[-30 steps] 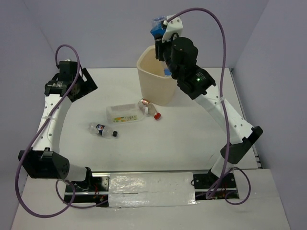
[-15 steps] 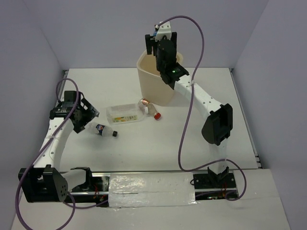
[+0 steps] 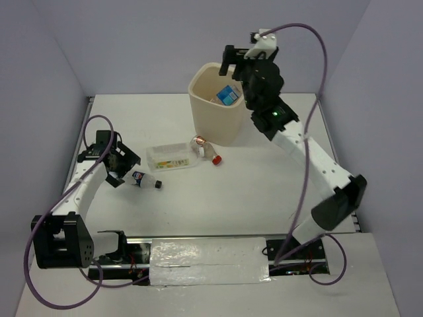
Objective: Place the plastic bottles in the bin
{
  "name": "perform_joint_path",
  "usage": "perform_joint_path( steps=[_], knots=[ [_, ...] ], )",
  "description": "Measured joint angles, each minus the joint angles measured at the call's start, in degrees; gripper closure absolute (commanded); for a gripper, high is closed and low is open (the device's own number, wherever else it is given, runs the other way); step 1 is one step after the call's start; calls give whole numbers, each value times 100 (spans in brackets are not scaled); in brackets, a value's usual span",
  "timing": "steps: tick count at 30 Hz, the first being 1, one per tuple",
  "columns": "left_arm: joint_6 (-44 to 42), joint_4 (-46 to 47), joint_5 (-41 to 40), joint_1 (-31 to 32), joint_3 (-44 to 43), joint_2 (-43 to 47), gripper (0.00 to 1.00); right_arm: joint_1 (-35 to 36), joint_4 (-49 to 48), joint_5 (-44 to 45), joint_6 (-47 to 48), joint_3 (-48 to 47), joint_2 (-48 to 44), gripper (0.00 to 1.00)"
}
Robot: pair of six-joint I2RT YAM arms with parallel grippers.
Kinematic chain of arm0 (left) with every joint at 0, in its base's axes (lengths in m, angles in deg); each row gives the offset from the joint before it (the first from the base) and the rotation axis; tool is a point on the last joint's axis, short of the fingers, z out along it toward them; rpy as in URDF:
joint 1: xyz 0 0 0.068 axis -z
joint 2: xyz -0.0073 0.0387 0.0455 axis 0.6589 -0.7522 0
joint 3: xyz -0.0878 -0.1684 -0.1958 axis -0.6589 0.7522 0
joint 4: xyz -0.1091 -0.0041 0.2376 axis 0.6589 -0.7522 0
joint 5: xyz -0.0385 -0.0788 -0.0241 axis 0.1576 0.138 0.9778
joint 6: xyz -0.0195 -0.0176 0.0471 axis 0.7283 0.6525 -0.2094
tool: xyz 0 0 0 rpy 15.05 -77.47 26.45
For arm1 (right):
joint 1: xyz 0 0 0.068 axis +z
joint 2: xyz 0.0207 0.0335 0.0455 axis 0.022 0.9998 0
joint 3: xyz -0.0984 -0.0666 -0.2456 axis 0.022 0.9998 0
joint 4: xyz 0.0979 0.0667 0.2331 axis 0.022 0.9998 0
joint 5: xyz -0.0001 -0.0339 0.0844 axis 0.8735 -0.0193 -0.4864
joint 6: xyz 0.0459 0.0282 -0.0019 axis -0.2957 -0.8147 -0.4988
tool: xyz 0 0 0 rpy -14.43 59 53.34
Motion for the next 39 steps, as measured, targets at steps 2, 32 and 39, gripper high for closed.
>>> perform_joint_path(
  steps=[2, 32, 39],
  knots=[
    [48, 149, 37, 0, 87, -103, 2, 0, -15, -61, -133, 479, -658, 2],
    [-85, 417, -221, 90, -2157, -216, 62, 0, 1034, -98, -791, 2839, -3904, 1],
    [-857, 758, -337, 1115, -5235, -1156, 63, 0, 1471, -184, -1217, 2844, -4446, 2]
  ],
)
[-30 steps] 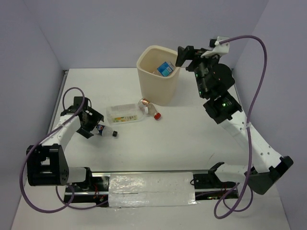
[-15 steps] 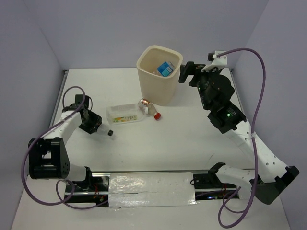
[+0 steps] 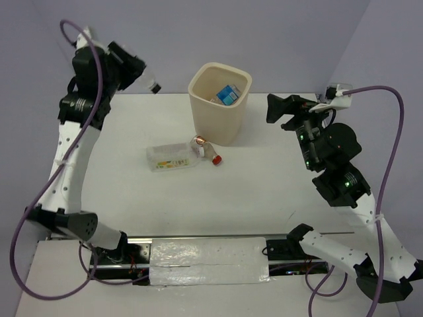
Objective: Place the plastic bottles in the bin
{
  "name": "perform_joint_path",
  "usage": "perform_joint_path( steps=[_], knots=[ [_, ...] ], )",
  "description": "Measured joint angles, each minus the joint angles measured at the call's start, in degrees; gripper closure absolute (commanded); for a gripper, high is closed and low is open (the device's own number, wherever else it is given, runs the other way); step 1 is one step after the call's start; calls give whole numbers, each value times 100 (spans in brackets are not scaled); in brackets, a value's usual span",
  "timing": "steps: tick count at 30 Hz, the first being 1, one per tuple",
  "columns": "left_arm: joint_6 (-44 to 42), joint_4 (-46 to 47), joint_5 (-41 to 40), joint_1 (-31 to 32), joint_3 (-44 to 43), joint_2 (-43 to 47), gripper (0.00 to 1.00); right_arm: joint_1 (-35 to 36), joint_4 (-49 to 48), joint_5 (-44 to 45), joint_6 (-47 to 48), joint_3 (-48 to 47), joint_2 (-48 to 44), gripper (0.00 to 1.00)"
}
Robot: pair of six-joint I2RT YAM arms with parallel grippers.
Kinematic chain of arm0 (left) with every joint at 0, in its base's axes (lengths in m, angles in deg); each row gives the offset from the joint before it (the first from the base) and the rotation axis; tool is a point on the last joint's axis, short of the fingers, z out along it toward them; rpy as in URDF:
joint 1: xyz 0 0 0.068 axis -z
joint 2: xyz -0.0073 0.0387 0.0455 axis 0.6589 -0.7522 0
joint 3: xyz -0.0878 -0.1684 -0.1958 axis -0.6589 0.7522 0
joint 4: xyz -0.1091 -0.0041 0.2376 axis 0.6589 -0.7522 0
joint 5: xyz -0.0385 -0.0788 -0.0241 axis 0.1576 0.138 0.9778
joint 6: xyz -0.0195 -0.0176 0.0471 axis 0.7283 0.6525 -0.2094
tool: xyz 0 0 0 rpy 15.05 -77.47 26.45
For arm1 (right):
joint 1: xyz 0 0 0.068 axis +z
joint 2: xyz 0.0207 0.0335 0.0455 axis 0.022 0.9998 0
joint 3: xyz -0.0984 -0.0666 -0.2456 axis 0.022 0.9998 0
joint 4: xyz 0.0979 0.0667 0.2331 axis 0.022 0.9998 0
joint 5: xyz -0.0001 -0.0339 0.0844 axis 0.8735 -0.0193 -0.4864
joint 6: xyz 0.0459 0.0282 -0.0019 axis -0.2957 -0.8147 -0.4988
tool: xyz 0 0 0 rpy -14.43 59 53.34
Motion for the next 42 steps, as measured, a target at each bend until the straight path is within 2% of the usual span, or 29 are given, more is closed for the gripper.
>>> perform_joint_path(
  steps=[9, 11, 15, 16, 18, 23, 26, 29, 38, 42],
  knots=[
    [-577, 450, 647, 905, -3023, -2614, 59, 2, 782, -142, -623, 122, -387, 4],
    [-638, 581, 787, 1021, -3355, -3058, 59, 13, 925, -179, -767, 219, -492, 4],
    [-654, 883, 984, 1220, -3471, -3661, 55, 44, 1207, -188, -1019, 417, -688, 4],
    [-654, 946, 1001, 1270, -3521, -3792, 34, 44, 1261, -184, -1056, 452, -710, 4],
    [-678, 1040, 1038, 1379, -3593, -4081, 1, 52, 1405, -179, -1123, 479, -761, 4],
    [-686, 903, 1141, 1569, -3624, -4468, 1, 55, 1556, -184, -1189, 479, -723, 3],
    [-852, 831, 1099, 1622, -3486, -4365, 1, 59, 1591, -262, -1185, 468, -487, 3],
    [-1123, 647, 909, 1639, -3034, -3847, 1, 74, 1670, -457, -1182, 415, -20, 3],
    [-1755, 188, -332, 1600, -798, -835, 1, 511, 2020, -1119, -999, 361, 1978, 2],
    [-1740, -24, -960, 1495, 417, 79, 1, 745, 2164, -1274, -723, 278, 3097, 2]
  ],
)
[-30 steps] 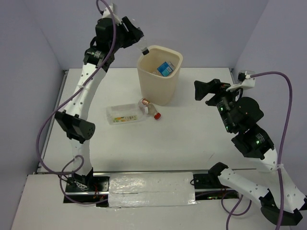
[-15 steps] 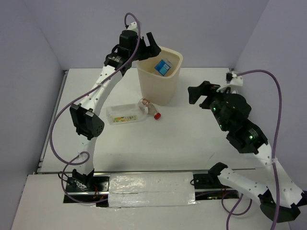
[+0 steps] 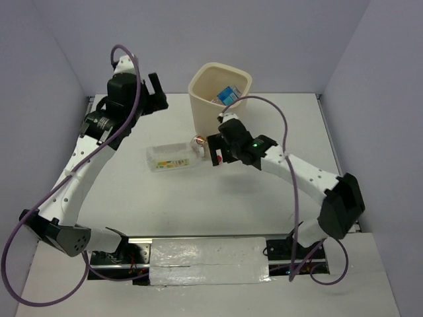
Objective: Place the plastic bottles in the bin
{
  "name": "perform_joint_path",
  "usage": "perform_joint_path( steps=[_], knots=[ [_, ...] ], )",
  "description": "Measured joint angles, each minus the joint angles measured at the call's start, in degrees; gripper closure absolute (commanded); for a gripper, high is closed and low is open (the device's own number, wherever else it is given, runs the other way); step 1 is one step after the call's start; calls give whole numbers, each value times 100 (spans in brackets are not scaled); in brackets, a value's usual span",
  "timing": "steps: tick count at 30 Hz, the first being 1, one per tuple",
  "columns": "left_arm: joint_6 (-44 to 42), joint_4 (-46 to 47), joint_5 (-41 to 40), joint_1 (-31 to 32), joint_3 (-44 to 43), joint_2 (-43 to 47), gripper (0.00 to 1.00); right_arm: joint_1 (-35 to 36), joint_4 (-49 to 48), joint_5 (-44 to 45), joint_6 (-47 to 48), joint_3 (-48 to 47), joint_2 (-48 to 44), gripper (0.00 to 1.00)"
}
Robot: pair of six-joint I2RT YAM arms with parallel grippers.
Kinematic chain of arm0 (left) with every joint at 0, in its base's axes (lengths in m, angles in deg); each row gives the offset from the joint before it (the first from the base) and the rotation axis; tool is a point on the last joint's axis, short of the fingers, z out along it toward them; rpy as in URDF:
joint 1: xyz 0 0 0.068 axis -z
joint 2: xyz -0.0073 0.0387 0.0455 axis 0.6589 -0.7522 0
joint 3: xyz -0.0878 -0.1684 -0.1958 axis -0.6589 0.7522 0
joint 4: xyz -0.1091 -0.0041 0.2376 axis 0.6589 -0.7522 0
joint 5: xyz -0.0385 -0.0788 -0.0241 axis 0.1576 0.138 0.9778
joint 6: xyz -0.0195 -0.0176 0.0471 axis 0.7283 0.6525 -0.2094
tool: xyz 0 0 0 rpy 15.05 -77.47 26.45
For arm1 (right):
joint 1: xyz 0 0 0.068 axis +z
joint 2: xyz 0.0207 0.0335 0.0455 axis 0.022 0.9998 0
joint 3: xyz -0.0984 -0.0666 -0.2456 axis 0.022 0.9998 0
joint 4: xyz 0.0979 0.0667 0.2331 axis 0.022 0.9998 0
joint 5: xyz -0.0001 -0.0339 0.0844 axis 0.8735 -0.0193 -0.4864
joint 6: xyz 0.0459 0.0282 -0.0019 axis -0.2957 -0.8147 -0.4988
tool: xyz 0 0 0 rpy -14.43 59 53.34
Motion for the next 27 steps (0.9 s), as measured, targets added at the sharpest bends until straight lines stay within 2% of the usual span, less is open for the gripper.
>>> perform_joint_path(
  steps=[4, 8, 15, 18, 23, 27],
  knots=[
    [59, -363, -415, -275, 1357, 461, 1, 81, 17, -133, 417, -55, 909, 1],
    [175, -680, -540, -662, 2184, 713, 1, 81, 114, -149, 890, -448, 1626, 0],
    [214, -691, -529, -1073, 2234, 960, 1, 81, 55, -15, 1532, -1217, 2732, 1],
    [214, -658, -494, -1075, 2216, 957, 1, 81, 63, 103, 1816, -1438, 3112, 7],
    [214, -656, -448, -1104, 2216, 957, 1, 57, 7, 190, 2120, -1818, 3600, 23],
    [214, -656, -424, -1132, 2218, 957, 1, 52, -22, 94, 2203, -1963, 3755, 27]
  ],
)
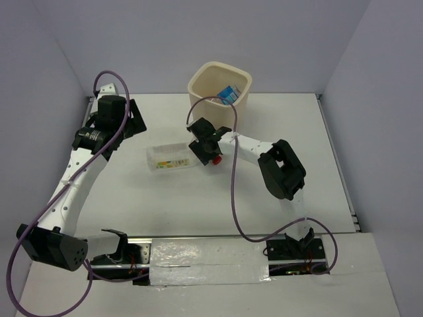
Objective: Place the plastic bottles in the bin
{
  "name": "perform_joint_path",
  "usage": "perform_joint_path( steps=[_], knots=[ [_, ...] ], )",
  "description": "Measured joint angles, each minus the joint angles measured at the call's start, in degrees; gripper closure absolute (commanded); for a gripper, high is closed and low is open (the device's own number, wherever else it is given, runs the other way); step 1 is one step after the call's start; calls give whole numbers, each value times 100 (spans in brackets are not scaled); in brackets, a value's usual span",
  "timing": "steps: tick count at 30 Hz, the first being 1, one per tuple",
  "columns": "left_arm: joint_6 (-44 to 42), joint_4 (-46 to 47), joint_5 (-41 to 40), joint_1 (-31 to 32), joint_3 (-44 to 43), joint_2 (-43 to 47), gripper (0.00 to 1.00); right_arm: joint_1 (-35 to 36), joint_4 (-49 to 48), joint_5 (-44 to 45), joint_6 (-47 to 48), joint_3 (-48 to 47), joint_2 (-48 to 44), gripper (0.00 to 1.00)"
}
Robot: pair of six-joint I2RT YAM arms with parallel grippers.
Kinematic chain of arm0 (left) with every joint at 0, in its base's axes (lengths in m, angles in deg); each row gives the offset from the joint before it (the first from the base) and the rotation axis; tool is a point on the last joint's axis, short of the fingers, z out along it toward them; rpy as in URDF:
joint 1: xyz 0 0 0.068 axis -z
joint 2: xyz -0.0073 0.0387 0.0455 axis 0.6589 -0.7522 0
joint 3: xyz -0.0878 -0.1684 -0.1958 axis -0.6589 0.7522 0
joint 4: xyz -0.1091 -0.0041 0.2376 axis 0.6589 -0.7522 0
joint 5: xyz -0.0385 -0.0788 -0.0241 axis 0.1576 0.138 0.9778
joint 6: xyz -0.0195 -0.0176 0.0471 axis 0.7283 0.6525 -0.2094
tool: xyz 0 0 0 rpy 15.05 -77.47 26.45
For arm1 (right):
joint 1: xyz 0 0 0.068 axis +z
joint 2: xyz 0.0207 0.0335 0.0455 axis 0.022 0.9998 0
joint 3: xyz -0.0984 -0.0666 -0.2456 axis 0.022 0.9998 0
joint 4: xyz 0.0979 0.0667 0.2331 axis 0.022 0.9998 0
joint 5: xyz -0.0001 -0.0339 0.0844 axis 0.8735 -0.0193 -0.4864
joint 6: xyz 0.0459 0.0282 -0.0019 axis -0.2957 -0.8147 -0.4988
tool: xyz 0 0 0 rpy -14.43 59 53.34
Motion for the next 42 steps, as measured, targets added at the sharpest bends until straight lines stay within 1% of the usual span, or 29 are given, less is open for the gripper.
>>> perform_joint_path(
  steps=[6, 8, 9, 11, 12, 17, 22, 25, 30, 33, 36, 39, 42],
  knots=[
    [0, 0, 15, -22, 9, 0, 1, 0, -20, -155, 17, -107, 131, 30],
    [0, 0, 13, -33, 17, 2, 1, 0, -35, -192, 0, -87, 136, 35],
    [0, 0, 13, -42, 22, 2, 1, 0, -57, -197, -20, -68, 136, 40],
    [0, 11, 11, -57, 42, 9, 1, 0, -151, -192, -90, 33, 133, 47],
    [0, 11, 11, -63, 55, 15, 1, -4, -221, -190, -116, 120, 129, 53],
    [0, 13, 11, -81, 105, 44, 1, -9, -435, -96, -203, 603, -170, 56],
    [0, 15, 4, -92, 105, 50, 1, 48, -380, 166, -264, 997, -903, 57],
    [0, 11, -11, -105, 105, 61, 1, 131, -251, 363, -282, 1054, -1685, 57],
    [42, -2, -20, -131, 105, 59, 1, 356, -232, 699, -372, 1012, -3252, 57],
    [138, -4, -22, -133, 105, 52, 1, 417, -234, 962, -433, 839, -3816, 56],
    [238, -13, -22, -133, 105, 44, 1, 334, -229, 1244, -435, 404, -3832, 55],
    [273, -68, -2, -133, 105, 42, 1, 105, -146, 1412, -428, -474, -3294, 53],
    [289, -177, 59, -133, 105, 42, 1, -155, -81, 1480, -426, -1580, -2446, 53]
  ],
)
